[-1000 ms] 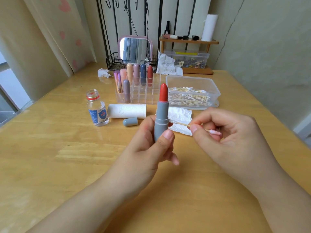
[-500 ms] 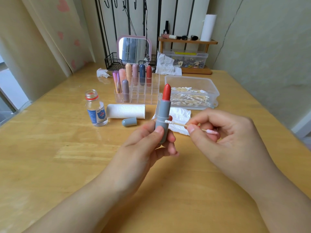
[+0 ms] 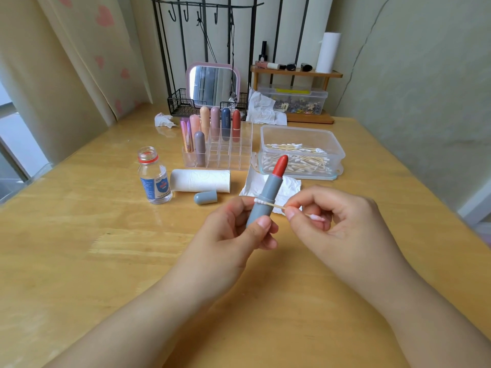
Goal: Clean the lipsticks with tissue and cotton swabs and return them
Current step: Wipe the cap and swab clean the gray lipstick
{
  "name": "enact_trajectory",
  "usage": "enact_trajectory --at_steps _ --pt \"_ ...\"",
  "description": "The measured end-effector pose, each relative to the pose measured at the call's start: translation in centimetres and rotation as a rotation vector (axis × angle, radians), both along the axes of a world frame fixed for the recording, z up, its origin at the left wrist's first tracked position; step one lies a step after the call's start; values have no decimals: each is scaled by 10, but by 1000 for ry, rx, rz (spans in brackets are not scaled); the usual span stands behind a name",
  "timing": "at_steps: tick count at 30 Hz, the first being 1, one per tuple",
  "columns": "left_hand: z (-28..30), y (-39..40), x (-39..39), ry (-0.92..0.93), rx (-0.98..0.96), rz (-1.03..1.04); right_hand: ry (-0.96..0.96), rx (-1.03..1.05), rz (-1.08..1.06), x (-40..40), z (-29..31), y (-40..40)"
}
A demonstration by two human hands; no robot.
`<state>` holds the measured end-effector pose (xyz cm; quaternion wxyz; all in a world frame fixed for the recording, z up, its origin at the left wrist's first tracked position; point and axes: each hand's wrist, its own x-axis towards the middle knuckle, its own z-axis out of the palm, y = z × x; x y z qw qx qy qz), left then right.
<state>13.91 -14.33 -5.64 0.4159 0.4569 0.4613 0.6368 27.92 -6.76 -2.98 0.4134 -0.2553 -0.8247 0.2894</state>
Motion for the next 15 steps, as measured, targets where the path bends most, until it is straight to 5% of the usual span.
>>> enact_trajectory --at_steps 15 --pt "-13 9 -10 142 -89 146 -10 -106 -23 2 -4 10"
